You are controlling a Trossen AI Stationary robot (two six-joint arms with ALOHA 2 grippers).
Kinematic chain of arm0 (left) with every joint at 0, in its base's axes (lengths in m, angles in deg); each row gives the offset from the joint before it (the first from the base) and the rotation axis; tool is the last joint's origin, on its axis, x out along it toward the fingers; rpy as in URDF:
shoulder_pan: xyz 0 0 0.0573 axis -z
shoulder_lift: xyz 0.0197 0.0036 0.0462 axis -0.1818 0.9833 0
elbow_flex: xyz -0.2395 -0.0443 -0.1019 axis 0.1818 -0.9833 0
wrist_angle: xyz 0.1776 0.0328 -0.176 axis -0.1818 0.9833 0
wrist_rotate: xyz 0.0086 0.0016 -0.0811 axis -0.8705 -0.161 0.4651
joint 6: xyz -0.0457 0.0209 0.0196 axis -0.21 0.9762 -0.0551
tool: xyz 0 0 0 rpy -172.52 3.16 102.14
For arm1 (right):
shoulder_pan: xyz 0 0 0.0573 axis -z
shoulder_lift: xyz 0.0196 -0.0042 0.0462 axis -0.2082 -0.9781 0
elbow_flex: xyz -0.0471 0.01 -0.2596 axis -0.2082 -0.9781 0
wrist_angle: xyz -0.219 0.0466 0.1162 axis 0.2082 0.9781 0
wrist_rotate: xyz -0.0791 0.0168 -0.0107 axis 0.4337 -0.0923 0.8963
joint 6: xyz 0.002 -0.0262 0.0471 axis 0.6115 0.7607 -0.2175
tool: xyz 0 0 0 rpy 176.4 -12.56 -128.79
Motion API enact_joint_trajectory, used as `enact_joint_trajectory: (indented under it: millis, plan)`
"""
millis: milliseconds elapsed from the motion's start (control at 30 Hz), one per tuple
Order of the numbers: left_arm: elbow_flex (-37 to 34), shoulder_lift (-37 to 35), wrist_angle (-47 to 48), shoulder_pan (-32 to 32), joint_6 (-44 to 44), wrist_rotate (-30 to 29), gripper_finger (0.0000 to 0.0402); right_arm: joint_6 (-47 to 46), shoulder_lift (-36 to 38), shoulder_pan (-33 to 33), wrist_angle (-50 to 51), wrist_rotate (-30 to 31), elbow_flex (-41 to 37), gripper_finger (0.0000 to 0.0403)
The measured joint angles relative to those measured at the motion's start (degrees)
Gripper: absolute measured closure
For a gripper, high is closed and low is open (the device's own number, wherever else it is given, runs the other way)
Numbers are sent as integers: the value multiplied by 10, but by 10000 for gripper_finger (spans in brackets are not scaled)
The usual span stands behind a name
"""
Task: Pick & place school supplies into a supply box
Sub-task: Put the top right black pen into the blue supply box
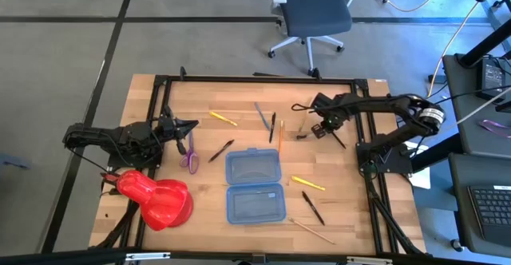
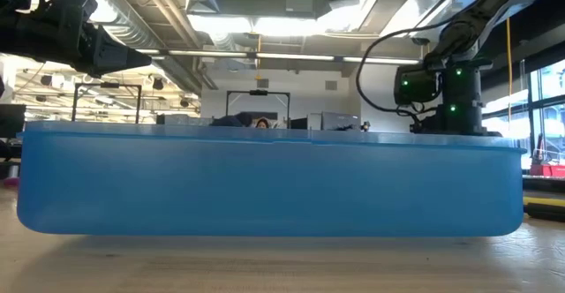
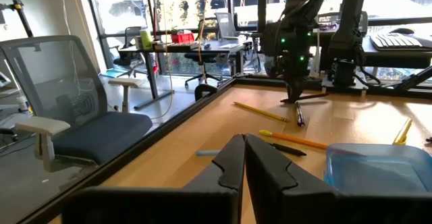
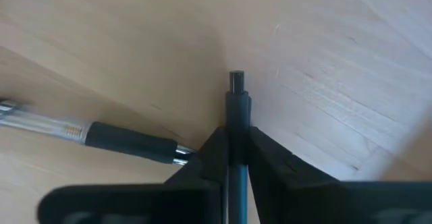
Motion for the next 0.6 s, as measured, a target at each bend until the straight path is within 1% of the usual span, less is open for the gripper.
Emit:
enact_joint_trajectory:
  millis: [100,233,400,467,600]
  plan:
    - [0,0,0,0,0,0,395,8,-2,0,14,13,16,346]
    - [0,0,0,0,0,0,396,43,-1,0,14,28,37,361]
    - [0,0,0,0,0,0,392,67,0,-1,20,28,61,363]
    - [0,0,0,0,0,0,391,74,0,-7,23,20,73,362]
    - [0,0,0,0,0,1,389,79,1,-37,22,-17,111,351]
